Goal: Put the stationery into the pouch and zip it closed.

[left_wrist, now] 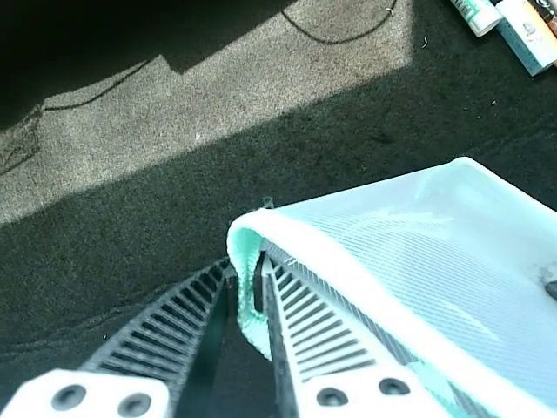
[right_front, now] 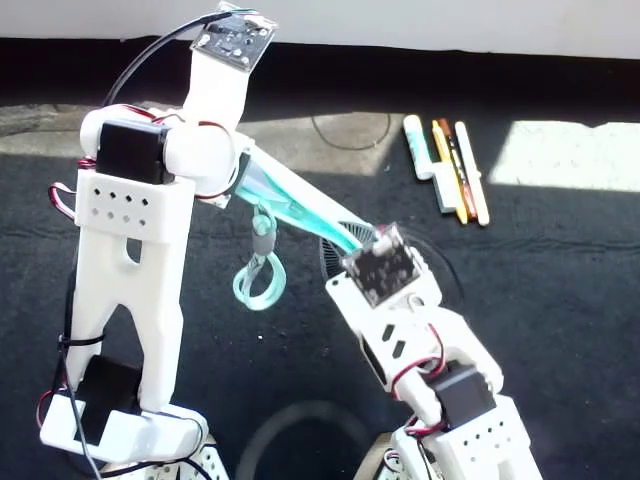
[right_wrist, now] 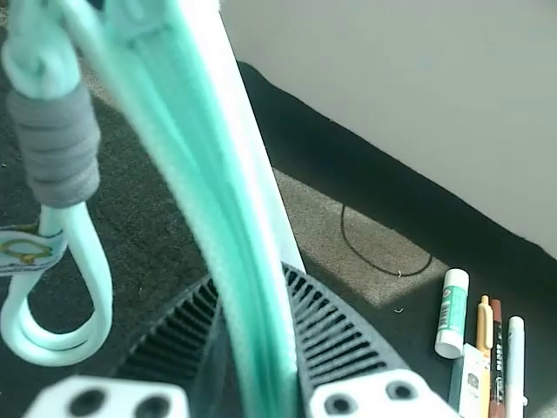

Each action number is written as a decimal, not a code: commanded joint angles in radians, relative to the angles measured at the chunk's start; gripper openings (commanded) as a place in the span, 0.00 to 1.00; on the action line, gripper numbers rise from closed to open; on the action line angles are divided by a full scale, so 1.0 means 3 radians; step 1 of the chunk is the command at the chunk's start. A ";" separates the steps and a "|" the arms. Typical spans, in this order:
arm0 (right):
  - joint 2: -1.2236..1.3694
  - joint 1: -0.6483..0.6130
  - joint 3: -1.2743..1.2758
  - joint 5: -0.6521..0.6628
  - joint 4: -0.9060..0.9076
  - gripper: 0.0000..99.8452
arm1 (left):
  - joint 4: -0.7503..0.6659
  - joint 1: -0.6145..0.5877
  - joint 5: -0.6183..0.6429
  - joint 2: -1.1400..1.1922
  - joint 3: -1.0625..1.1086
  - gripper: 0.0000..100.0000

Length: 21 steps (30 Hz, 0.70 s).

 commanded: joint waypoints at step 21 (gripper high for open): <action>0.0100 -0.0028 -0.0790 -0.0604 0.1532 0.14 | -0.0123 0.0018 0.0138 -0.0069 0.0529 0.02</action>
